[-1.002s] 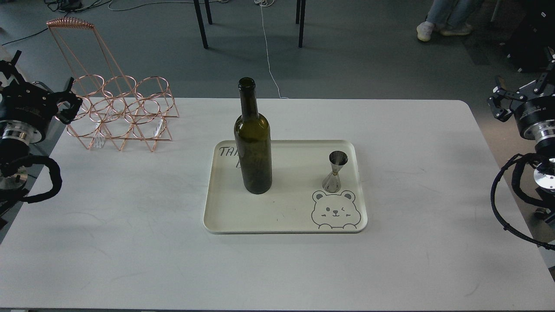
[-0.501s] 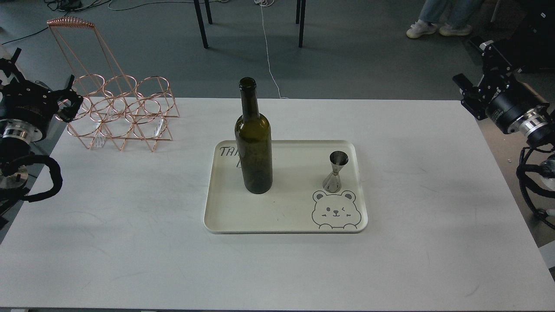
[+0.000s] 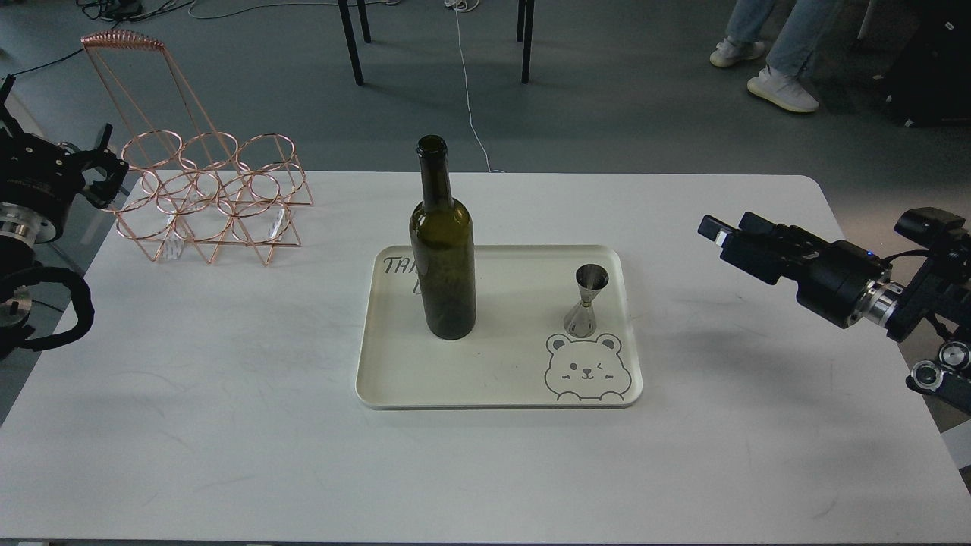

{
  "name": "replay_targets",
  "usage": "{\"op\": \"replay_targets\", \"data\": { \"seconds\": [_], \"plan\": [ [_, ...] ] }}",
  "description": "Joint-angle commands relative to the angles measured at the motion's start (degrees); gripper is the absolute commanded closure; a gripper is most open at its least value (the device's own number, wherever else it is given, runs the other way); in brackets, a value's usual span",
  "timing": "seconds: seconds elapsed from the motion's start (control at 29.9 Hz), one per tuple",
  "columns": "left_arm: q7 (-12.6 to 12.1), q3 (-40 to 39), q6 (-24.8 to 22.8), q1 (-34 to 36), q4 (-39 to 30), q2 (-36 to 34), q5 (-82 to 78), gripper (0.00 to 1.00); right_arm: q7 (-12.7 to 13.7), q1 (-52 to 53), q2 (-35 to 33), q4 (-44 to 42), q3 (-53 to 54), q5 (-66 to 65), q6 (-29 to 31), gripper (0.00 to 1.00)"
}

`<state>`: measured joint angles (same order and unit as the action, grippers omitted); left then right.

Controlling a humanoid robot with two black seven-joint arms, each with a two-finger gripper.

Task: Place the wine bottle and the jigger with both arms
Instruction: 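Move the right gripper from rest toward the metal jigger on the tray, then close the right gripper around the metal jigger and lift it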

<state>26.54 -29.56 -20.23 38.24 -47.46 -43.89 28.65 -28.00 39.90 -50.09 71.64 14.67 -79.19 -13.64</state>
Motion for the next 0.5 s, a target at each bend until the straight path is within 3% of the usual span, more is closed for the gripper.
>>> {"op": "replay_targets", "data": {
  "seconds": [0.0, 0.47],
  "plan": [
    [0.0, -0.06, 0.01, 0.08, 0.0, -0.14, 0.0, 0.02, 0.0, -0.53, 1.83, -0.79, -3.86, -7.19, -3.23, 0.02],
    [0.0, 0.03, -0.08, 0.26, 0.18, -0.93, 0.0, 0.02, 0.0, 3.59, 17.3, -13.79, -10.09, -16.25, -3.59, 0.14]
  ]
}}
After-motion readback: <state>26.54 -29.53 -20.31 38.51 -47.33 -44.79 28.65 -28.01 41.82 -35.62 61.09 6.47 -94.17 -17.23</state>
